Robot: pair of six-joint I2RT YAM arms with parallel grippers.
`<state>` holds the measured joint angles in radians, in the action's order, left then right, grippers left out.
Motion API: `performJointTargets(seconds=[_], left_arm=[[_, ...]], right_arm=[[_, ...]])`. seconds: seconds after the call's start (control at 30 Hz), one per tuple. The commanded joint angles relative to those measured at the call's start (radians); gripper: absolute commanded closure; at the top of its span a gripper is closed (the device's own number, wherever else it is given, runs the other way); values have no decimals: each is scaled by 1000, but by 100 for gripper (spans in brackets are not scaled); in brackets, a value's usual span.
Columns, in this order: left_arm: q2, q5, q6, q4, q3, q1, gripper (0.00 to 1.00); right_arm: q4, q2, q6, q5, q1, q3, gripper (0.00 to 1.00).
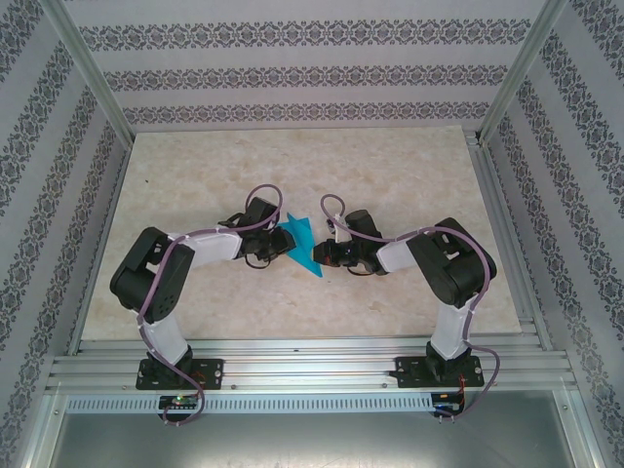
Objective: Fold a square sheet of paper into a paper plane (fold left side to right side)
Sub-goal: Fourth fold the wing at the center of the table.
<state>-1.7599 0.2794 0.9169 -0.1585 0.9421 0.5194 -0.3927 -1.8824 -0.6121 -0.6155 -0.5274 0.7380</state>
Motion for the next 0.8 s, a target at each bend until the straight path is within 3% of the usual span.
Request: performJointTargets(seconds=[0.0, 0.37, 0.6, 0.77], left_arm=[[51, 23, -44, -38, 54, 7, 71], [-101, 132, -1, 86, 130, 30, 75], [-143, 96, -14, 44, 151, 34, 75], [-169, 67, -15, 20, 158, 33, 76]], right_arm=[[26, -34, 2, 14, 9, 12, 96], [42, -41, 12, 21, 9, 12, 95], [49, -42, 11, 20, 8, 18, 93], [53, -18, 4, 14, 9, 20, 87]])
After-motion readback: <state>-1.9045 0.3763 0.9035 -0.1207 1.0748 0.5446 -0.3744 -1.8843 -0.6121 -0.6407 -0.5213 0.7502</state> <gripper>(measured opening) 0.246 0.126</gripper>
